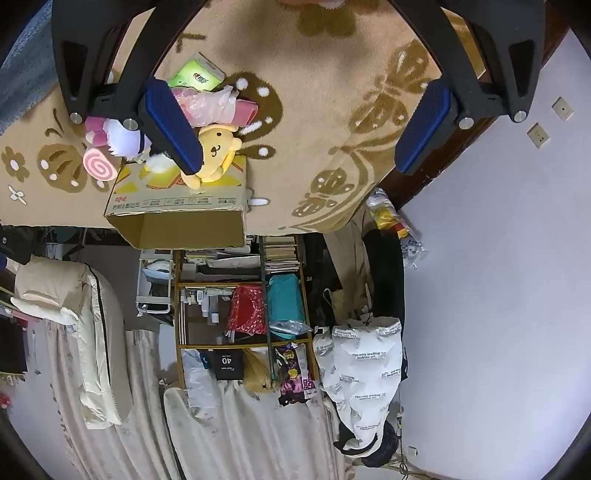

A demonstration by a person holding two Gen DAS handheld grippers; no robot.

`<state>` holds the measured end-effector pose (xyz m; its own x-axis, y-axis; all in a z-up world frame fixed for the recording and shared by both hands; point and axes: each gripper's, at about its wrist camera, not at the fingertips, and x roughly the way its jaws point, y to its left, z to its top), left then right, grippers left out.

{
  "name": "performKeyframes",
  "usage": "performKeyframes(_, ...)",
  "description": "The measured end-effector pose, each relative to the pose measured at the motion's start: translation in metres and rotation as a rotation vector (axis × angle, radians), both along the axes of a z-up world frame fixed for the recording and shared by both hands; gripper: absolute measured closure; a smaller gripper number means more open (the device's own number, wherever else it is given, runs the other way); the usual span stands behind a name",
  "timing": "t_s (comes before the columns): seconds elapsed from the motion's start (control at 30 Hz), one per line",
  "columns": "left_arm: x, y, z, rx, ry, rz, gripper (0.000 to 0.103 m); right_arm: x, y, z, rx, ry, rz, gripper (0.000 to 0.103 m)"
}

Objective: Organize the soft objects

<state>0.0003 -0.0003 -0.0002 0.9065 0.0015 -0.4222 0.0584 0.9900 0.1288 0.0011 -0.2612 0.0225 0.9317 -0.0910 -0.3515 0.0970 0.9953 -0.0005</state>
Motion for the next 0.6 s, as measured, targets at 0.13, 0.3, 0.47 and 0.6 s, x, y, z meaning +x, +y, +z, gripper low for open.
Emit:
performKeyframes(0.13, 0.0003, 0.0006, -0.0006, -0.009, -0.001, 0.0, 0.0, 0.0001, -0.0002, 0.0001, -0.002, 0.003, 0.0, 0.0)
performKeyframes(0.3, 0.0004, 0.001, -0.0006, -0.003, -0.005, 0.007, 0.0, 0.0006, 0.0008, 0.0001, -0.012, 0.006, 0.0, 0.0)
performKeyframes(0.47, 0.0016, 0.0024, -0.001, -0.003, -0.007, 0.008, 0.0, 0.0009, 0.0012, -0.0004, -0.014, 0.007, 0.001, 0.0)
performKeyframes(0.6, -0.0012, 0.0024, -0.0048, 0.003, -0.01, 0.007, 0.0, 0.0013, 0.0015, -0.0008, -0.014, 0.008, 0.003, 0.0)
